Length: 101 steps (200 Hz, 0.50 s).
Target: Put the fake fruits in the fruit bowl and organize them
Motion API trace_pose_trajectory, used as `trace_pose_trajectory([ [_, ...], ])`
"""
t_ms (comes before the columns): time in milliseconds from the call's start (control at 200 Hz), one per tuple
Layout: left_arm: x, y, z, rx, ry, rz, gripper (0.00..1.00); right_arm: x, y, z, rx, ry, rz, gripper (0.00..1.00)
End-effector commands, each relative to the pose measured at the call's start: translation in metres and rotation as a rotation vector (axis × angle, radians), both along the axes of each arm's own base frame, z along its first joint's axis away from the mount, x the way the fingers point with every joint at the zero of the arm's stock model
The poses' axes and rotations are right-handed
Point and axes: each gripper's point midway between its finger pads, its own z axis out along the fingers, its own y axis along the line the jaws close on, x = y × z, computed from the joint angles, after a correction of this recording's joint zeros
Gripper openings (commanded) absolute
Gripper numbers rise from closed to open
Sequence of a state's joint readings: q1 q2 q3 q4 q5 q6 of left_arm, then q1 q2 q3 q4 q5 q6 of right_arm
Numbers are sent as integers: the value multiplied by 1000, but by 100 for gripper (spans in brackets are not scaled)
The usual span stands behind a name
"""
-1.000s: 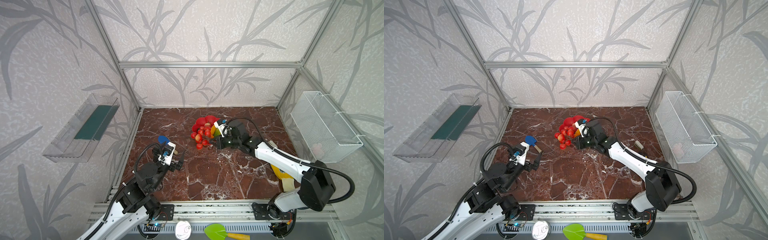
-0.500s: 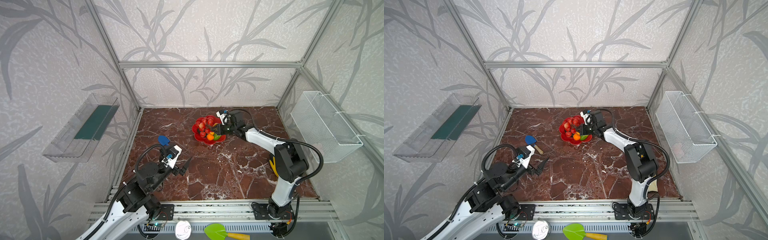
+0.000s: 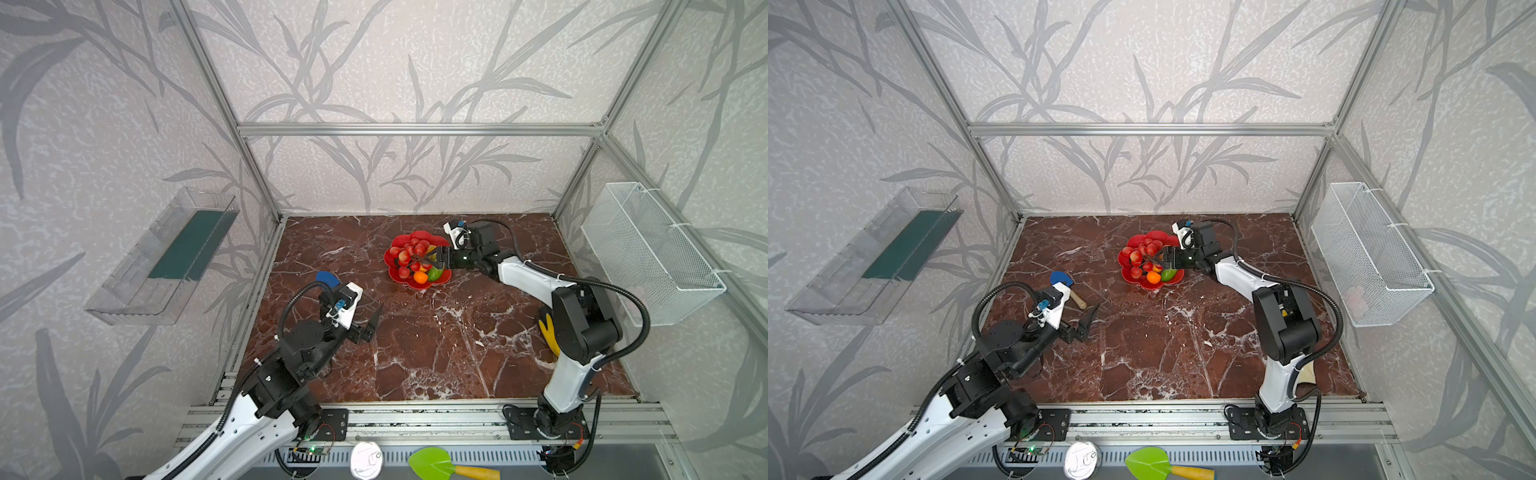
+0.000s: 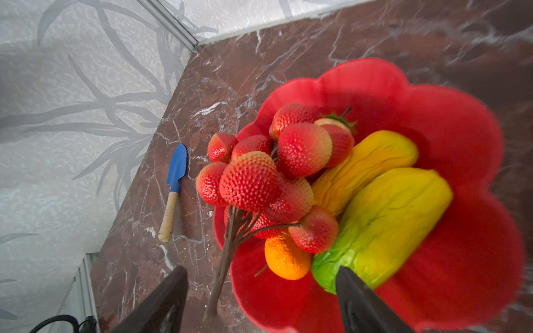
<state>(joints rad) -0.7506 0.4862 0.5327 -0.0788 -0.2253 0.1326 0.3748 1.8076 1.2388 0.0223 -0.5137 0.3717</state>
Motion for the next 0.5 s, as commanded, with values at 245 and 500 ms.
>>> trace_pose_trajectory([
  [245,59,116,-50,-35,-50,683,100,-72,-99,57,-234,-362,-242,99],
  [500,79,181,-101,-90,26,841,99,-102,-190,12,-575,-525,-491,99],
])
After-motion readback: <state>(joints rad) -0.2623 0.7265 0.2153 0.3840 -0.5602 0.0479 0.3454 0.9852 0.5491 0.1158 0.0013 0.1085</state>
